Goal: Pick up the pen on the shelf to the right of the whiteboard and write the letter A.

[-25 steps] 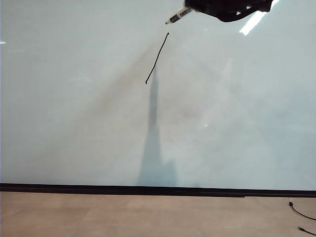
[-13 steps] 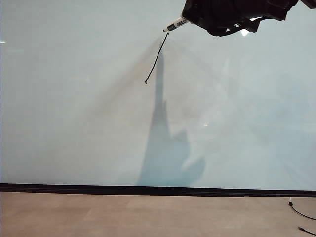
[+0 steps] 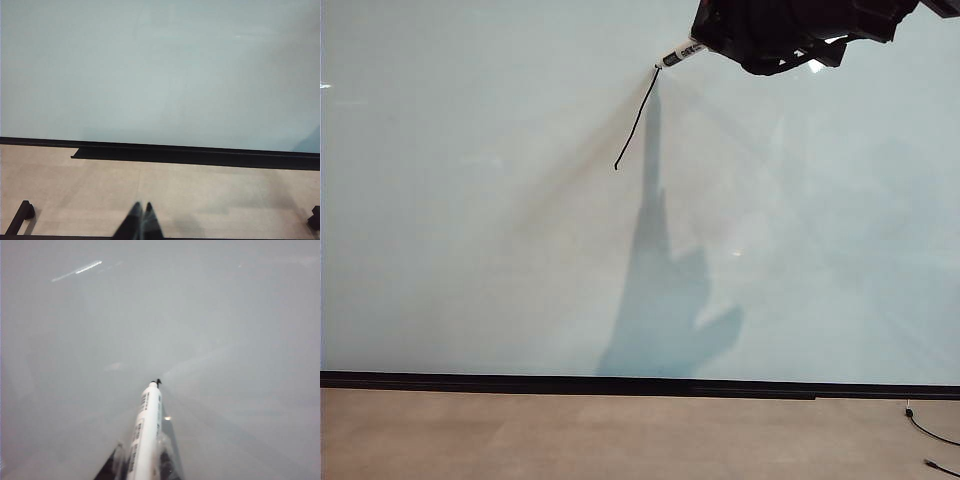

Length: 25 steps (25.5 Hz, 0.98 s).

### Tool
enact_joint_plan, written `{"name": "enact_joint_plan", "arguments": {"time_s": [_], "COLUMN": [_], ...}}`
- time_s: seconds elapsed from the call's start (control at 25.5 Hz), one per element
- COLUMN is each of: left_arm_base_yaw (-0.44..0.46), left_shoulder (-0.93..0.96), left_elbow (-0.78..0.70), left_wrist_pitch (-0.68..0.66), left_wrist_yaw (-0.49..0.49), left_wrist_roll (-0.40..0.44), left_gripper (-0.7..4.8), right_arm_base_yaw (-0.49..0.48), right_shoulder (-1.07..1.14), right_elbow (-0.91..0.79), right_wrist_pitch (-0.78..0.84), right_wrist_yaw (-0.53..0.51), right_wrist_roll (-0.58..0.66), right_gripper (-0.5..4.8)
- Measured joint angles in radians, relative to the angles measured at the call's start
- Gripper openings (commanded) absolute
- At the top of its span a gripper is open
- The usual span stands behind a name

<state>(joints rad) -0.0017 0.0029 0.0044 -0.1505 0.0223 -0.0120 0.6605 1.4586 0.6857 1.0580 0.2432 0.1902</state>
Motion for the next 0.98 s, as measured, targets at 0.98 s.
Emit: {"name": "enact_joint_plan", "arguments": {"time_s": [0.98], "left_arm_base_yaw": [0.000], "left_shoulder": [0.000], "left_elbow": [0.000], "left_wrist_pitch": [0.000], "left_wrist_yaw": [0.000], "left_wrist_roll": [0.000], "left_gripper": [-0.05], "right_arm_base_yaw": [-0.009], "right_shoulder": [-0.002], "right_elbow": [-0.067], "right_wrist_pitch": [-0.062], "right_wrist_yaw": [0.095], "right_wrist_roll": [0.001], "right_gripper": [-0.05]}}
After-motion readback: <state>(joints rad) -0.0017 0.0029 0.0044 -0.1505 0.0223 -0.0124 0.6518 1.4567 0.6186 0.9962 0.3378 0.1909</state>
